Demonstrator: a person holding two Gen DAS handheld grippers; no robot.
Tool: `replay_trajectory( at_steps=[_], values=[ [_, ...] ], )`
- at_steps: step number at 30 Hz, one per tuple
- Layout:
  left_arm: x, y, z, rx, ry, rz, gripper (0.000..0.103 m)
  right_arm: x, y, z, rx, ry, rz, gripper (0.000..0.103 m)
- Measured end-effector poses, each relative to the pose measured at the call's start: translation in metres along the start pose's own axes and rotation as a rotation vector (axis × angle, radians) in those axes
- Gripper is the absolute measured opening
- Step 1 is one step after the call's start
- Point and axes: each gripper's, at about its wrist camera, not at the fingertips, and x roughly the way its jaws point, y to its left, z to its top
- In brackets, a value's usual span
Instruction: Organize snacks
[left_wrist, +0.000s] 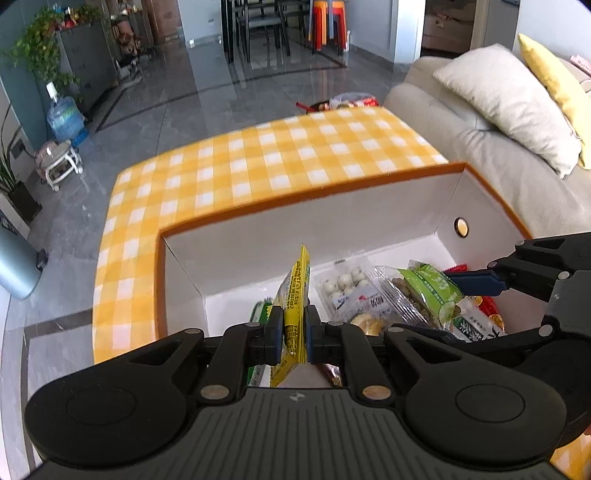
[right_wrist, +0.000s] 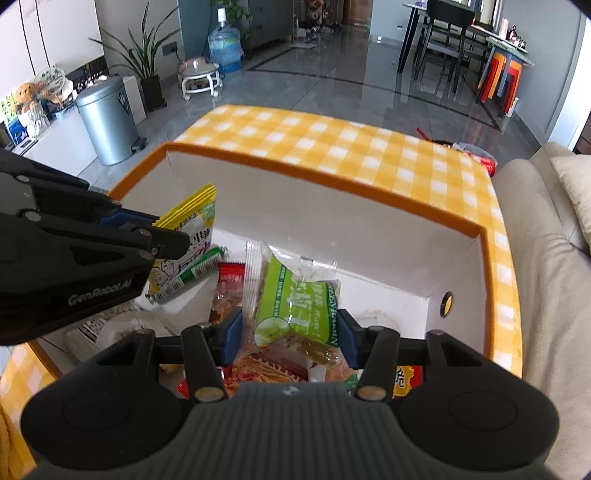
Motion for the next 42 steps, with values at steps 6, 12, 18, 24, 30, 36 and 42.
replay_trajectory(
  at_steps=[6, 12, 18, 24, 30, 36, 42],
  values=[
    [0.002, 0.0, -0.003, -0.002, 0.013, 0.003, 0.016, 0.005, 0.0, -0.003, -0.006, 0.026, 0.007, 0.053],
    [-0.009, 0.001, -0.005, -0.019, -0.002, 0.0, 0.044, -0.003, 0.003, -0.001, -0.019, 0.024, 0.021, 0.057],
    [-0.036, 0.003, -0.007, -0.03, -0.071, 0.047, 0.074, -0.033, 0.009, 0.005, -0.042, -0.046, -0.008, 0.072],
    [-0.071, 0.008, -0.012, -0.058, -0.163, 0.068, 0.088, -0.066, 0.012, 0.004, -0.045, -0.128, -0.061, 0.085],
    [-0.11, 0.009, -0.02, -0.09, -0.241, 0.096, 0.09, -0.104, 0.011, -0.002, -0.011, -0.214, -0.085, 0.095],
    [-0.156, 0.001, -0.035, -0.069, -0.363, 0.172, 0.094, -0.152, 0.012, -0.014, 0.027, -0.304, -0.081, 0.099],
    [-0.193, -0.015, -0.057, -0.056, -0.479, 0.287, 0.098, -0.196, 0.019, -0.035, 0.069, -0.359, -0.079, 0.099]
  ],
)
